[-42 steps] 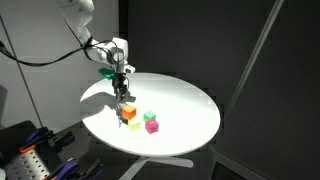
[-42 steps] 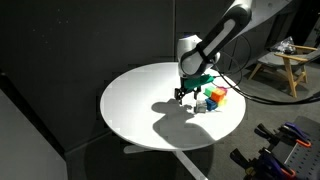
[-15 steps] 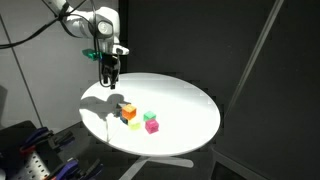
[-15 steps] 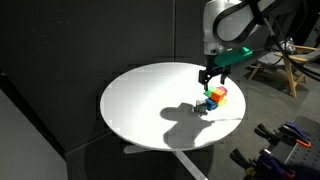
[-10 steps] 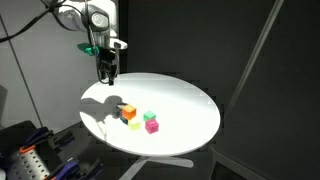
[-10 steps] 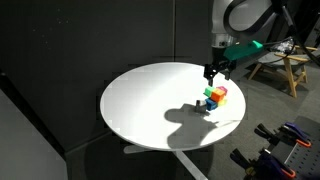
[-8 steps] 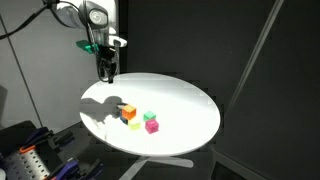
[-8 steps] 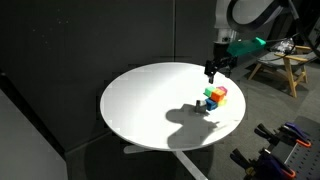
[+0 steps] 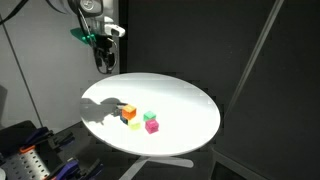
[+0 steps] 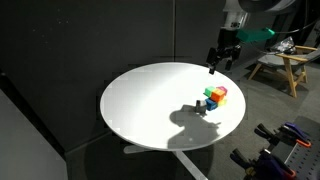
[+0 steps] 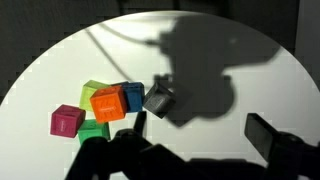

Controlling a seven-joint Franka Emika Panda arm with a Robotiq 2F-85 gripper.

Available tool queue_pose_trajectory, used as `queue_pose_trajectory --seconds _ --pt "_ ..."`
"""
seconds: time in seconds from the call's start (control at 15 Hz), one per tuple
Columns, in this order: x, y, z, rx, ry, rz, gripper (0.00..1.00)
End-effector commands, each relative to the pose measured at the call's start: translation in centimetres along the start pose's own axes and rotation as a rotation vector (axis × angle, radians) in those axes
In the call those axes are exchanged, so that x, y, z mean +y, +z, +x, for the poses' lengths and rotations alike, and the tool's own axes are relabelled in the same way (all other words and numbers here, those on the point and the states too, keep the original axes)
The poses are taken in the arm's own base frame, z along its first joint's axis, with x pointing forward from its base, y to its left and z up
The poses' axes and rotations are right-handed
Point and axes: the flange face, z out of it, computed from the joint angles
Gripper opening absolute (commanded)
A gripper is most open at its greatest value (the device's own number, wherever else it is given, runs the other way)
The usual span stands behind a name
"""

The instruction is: Pick up the gray block and put it on the left side of the stacked blocks on the table, move the gray block a little to the right

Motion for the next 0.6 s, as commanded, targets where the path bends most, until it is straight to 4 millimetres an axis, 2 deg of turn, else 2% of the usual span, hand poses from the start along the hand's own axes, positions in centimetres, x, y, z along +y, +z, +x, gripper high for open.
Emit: queue_pose_trajectory --seconds 0.0,0.53 --pt "0.6 -1.9 -1.7 0.023 -0.014 0.002 1.0" --pt "1.0 -3.7 -3.9 0.021 -0.013 -0.038 1.0"
